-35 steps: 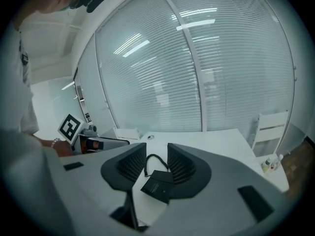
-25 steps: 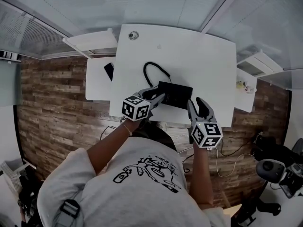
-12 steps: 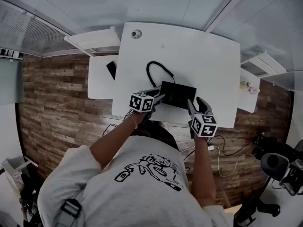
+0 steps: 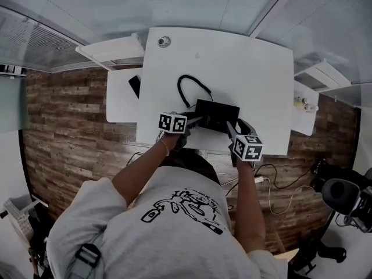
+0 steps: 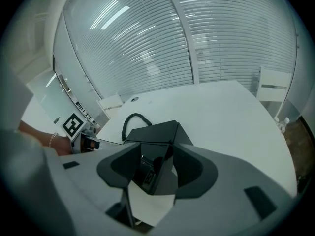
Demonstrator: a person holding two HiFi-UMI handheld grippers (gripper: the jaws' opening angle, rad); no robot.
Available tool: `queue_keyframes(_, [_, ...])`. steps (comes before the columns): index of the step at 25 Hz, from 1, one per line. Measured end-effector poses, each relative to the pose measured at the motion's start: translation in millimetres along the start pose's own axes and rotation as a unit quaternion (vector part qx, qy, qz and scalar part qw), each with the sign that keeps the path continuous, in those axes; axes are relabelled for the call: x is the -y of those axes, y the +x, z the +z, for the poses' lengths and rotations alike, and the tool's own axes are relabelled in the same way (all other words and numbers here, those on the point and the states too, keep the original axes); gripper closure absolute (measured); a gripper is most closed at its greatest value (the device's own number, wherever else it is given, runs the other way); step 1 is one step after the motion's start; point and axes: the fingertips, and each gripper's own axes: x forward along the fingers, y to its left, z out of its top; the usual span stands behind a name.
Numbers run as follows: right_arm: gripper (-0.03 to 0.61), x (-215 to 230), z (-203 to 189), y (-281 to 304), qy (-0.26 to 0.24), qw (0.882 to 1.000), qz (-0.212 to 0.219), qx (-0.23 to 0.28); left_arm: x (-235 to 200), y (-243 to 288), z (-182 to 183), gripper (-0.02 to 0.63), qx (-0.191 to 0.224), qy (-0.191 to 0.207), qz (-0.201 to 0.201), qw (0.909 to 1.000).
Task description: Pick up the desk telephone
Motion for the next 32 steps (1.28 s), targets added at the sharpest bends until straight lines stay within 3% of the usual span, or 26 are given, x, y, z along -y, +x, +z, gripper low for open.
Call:
queue_keyframes(18, [0.413,14,-8,5,0.057,0.998,-0.003,-0.003,5,2,1,0.407,-0.008,-0.005,-0.017,0.9998])
queue_keyframes(32, [0.414,1,9,-20,0.076,0.996,0.010,0.035,29,-20,13,0.407,0.010,0.004,-0.014,0.9998])
